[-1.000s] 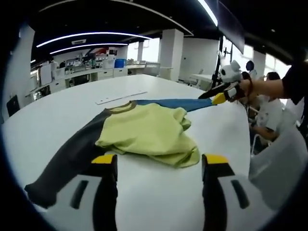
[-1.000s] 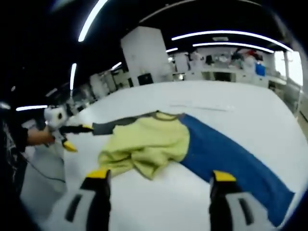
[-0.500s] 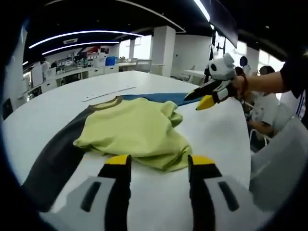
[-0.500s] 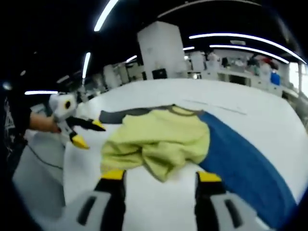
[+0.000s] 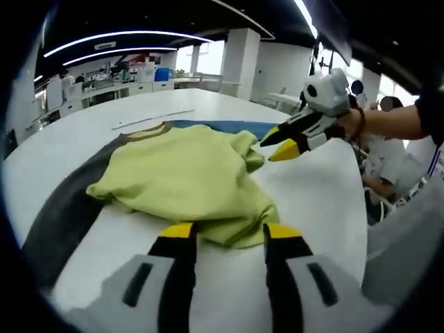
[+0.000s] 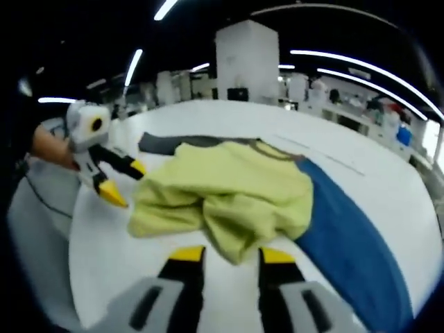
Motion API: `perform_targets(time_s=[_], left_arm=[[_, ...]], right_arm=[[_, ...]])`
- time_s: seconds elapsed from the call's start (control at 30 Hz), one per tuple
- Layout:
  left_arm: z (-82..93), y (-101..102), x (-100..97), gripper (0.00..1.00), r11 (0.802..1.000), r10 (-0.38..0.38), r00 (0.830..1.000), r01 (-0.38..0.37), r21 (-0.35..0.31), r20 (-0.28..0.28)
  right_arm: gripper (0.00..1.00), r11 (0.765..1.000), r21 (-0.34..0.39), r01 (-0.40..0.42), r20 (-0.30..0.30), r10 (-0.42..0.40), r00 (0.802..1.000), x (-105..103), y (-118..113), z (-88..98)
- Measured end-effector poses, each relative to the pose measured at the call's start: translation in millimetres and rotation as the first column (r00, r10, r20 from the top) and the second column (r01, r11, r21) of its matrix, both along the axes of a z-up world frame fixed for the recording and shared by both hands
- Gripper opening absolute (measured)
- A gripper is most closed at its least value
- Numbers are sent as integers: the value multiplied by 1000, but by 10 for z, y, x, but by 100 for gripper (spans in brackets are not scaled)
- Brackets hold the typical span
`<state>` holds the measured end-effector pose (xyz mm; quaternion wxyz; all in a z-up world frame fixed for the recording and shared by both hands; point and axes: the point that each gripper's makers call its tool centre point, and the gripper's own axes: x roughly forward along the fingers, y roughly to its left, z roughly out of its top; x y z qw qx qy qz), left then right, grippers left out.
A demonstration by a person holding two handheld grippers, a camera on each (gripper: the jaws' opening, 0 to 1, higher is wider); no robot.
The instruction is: Fold the garment on the visible template until the final outline fits inside the template.
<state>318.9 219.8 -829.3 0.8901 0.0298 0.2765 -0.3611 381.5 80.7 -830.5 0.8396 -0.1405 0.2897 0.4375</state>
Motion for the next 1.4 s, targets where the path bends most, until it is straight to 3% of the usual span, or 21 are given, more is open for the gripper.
perform_targets(time_s=[0.23,0.5,0.63,0.9,1.03,1.23,1.4], left_arm=[[-100,-6,52,29,1000,9,1000,-9,19,-14],[-111,43,128,15,999,47,999,-47,15,-9],[-57,26,125,4,997,75,997,-75,-15,-13],[171,106,60,1,996,87,996,-87,-23,15],[300,216,34,1,990,123,992,-123,-66,-5],[473,337,36,1,986,139,990,-138,-91,4],[609,400,164,0,972,175,985,-171,-161,9]], right_arm=[[13,999,-37,-13,15,13,1000,55,41,-109],[0,999,-37,18,19,-17,1000,125,49,-160],[0,999,-31,31,20,-30,999,86,56,-135],[0,998,39,46,0,-46,999,-43,70,93],[0,989,115,96,-64,-89,994,-164,86,266],[0,970,199,141,-110,-120,987,-143,69,501],[0,957,228,177,-118,-153,981,-51,32,675]])
